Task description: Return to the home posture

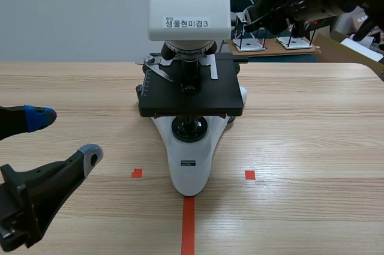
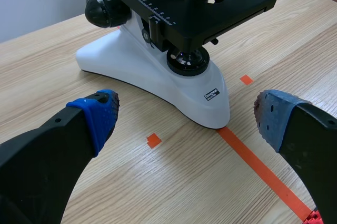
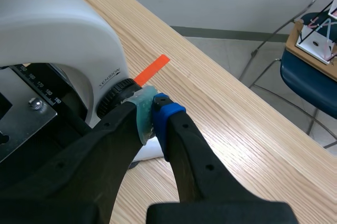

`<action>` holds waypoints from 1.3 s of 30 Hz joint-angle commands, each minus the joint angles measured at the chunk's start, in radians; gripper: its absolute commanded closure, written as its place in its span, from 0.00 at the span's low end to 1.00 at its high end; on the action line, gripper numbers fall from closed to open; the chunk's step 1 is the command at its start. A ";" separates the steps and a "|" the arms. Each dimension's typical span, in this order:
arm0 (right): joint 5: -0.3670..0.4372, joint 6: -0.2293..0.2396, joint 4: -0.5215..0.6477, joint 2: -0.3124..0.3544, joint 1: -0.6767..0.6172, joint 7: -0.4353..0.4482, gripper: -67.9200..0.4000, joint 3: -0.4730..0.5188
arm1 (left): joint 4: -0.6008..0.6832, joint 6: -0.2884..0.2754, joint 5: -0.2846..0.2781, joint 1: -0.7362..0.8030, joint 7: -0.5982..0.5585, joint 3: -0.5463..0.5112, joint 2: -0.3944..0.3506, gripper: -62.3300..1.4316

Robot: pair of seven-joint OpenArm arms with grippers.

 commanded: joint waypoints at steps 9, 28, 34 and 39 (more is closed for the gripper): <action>-0.052 -0.036 0.230 0.094 -0.246 0.100 0.97 0.119 | 0.006 -0.001 -0.010 0.005 -0.008 -0.004 0.002 0.13; -0.309 -0.060 0.478 0.092 -1.043 0.996 0.14 0.340 | 0.006 -0.001 -0.010 0.005 -0.008 -0.004 0.002 0.13; -0.406 -0.060 0.478 0.092 -1.151 1.141 0.10 0.340 | 0.006 -0.001 -0.010 0.005 -0.008 -0.004 0.002 0.13; -0.409 -0.060 0.478 0.092 -1.205 1.165 0.10 0.340 | 0.006 -0.001 -0.010 0.005 -0.008 -0.004 0.002 0.13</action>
